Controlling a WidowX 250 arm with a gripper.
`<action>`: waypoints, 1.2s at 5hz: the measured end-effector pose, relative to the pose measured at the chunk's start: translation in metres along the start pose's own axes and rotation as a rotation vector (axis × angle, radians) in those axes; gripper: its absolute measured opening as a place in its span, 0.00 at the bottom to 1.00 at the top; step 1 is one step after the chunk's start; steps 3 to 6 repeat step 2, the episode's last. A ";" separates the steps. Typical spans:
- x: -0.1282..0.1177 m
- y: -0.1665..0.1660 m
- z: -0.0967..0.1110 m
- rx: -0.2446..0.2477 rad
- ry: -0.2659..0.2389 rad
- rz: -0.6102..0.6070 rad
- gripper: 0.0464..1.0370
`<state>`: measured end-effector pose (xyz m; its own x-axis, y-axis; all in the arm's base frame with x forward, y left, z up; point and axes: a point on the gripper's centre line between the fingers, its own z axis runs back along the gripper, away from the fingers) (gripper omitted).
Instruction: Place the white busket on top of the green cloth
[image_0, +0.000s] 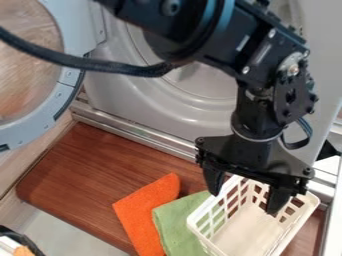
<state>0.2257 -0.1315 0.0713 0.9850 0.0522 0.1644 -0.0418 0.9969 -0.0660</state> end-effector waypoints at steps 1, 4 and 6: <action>0.003 0.004 -0.002 0.018 0.026 0.000 0.96; 0.005 0.008 -0.008 0.048 0.039 0.009 0.96; 0.005 0.008 -0.008 0.048 0.039 0.009 0.96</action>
